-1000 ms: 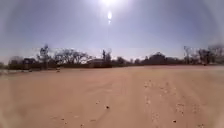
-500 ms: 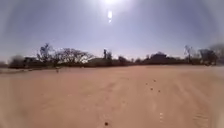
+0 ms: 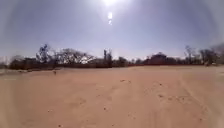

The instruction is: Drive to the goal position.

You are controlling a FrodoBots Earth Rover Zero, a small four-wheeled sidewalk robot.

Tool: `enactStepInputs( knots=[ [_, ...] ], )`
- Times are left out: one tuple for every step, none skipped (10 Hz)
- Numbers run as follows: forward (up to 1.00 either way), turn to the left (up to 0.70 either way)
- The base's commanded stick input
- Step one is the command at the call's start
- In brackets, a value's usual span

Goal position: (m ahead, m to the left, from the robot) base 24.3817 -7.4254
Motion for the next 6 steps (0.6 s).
enactStepInputs(
  knots=[
    [0.85,0.00],
    [0.85,0.00],
    [0.85,0.00],
    [0.85,0.00],
    [0.85,0.00],
    [0.85,0.00]
  ],
)
